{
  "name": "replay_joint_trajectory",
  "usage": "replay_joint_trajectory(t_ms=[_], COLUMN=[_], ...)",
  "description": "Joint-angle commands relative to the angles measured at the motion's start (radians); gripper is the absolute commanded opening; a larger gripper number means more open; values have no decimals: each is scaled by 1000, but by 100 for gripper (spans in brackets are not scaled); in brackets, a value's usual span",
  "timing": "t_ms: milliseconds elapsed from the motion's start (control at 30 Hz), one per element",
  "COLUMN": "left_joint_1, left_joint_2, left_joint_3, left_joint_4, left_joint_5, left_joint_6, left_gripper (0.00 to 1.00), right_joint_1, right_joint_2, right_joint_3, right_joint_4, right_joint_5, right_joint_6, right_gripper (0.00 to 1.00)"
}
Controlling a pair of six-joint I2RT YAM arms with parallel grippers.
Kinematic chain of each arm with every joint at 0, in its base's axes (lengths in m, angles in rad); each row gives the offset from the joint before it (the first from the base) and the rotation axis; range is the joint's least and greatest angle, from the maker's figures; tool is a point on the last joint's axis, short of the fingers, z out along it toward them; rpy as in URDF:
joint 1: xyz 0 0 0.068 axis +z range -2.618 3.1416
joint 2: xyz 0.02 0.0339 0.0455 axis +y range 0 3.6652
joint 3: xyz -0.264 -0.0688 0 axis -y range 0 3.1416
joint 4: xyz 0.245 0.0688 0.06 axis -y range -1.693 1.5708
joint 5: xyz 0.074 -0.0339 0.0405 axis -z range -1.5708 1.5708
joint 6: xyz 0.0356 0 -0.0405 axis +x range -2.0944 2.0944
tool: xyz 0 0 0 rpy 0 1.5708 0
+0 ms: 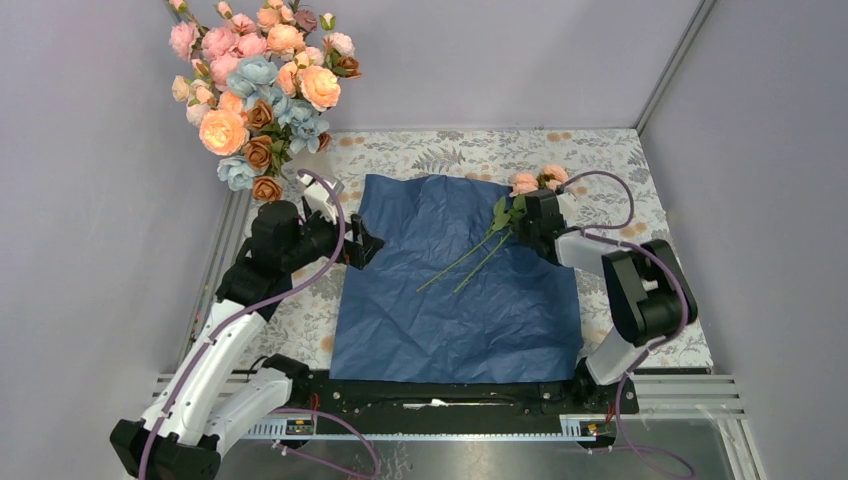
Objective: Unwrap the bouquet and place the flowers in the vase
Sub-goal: Pick up the fake flower from the wrapping paper.
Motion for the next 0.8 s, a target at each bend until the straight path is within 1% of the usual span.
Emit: replay_joint_trajectory(t_ms=[0,200,333,467,567,667,767], left_joint_1=[5,5,2,-7,-40,-90,-153], left_joint_2=[-35,-38,-55,-63,-66,-65,-61], left_joint_3=[-17,-28,-40,-44,-36,-22,-25], left_joint_4=[64,77,102,112,119,147,228], left_joint_5=[39,63,80,85,68,61,63], left_joint_6=[17,11,6,-5,-41,-123,-249], left_gripper=[99,99,99,99,99,99,99], right_joint_1=[-6,-6,-6,-6,-6,-3,16], right_joint_2=[-162,-346,-479,-626,-745,-860,-935], right_joint_3=[-67,-184,-244,-282,-293,-288,-278], right_joint_4=[32,33,48,78,61,47,56], right_joint_5=[109,160,131,-11,-122,-257,-372], right_joint_6=[-36,-97,-182,-311,-383,-435,-444], right_gripper=[0,0,0,0,0,0,0])
